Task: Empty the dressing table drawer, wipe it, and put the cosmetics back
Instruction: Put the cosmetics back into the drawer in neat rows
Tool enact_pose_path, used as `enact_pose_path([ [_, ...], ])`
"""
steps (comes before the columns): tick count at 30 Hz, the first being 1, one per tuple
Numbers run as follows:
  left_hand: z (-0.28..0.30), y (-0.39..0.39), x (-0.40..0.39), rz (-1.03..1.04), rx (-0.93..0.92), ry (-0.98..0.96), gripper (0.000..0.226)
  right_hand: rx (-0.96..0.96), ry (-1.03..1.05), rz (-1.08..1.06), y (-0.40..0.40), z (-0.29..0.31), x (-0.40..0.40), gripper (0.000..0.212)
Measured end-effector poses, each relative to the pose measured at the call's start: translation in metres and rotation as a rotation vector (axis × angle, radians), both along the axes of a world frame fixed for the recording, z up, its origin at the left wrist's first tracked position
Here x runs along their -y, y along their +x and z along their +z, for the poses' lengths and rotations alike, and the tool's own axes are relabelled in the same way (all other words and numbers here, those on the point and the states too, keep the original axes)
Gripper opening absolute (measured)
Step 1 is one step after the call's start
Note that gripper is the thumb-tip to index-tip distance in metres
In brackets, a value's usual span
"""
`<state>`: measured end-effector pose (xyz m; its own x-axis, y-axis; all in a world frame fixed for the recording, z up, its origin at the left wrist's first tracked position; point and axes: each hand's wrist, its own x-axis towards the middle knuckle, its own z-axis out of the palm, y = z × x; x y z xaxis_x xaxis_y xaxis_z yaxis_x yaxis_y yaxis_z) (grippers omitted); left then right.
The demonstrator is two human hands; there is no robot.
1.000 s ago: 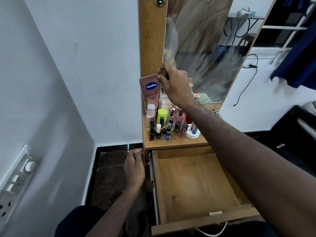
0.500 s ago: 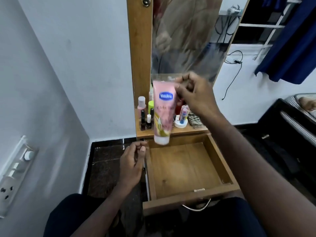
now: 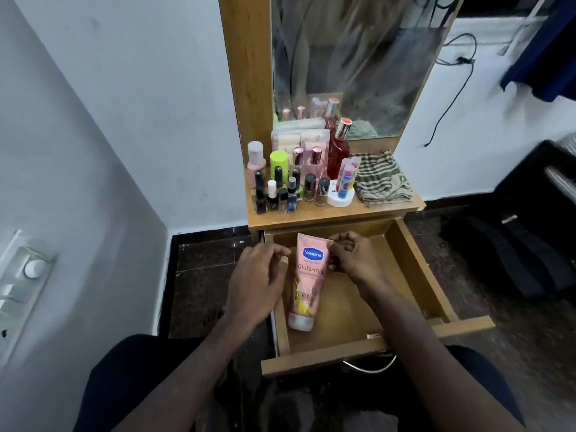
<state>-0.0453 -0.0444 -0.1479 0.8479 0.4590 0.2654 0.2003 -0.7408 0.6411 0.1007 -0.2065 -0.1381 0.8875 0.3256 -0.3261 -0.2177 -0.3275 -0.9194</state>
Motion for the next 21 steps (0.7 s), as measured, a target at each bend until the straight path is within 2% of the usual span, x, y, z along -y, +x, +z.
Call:
enact_pose_path([
  [3,-0.004,0.005,0.002,-0.069,-0.17,0.308,0.026,-0.045,-0.002,0.018,0.009,-0.015,-0.005,0.003],
  [7,-0.006,0.012,0.002,-0.085,-0.214,0.443,0.031,0.037,-0.107,0.083,0.019,-0.027,-0.007,0.019],
  [10,-0.004,0.017,0.003,-0.068,-0.24,0.463,0.033,0.136,-0.236,0.196,0.01,-0.022,-0.006,0.031],
  [12,-0.003,0.019,0.004,-0.058,-0.247,0.447,0.031,0.32,-0.433,0.321,0.001,-0.015,-0.006,0.035],
  [14,-0.003,0.019,0.005,-0.048,-0.242,0.425,0.029,0.463,-0.604,0.414,-0.01,-0.008,-0.004,0.049],
  [16,-0.003,0.019,0.007,-0.035,-0.225,0.404,0.026,0.468,-0.635,0.499,-0.025,0.002,-0.002,0.066],
  [19,-0.003,0.018,0.006,-0.016,-0.207,0.36,0.024,0.46,-0.612,0.666,-0.048,0.006,-0.004,0.075],
  [21,-0.005,0.018,0.005,-0.01,-0.203,0.34,0.023,0.461,-0.628,0.706,-0.052,0.006,-0.004,0.08],
])
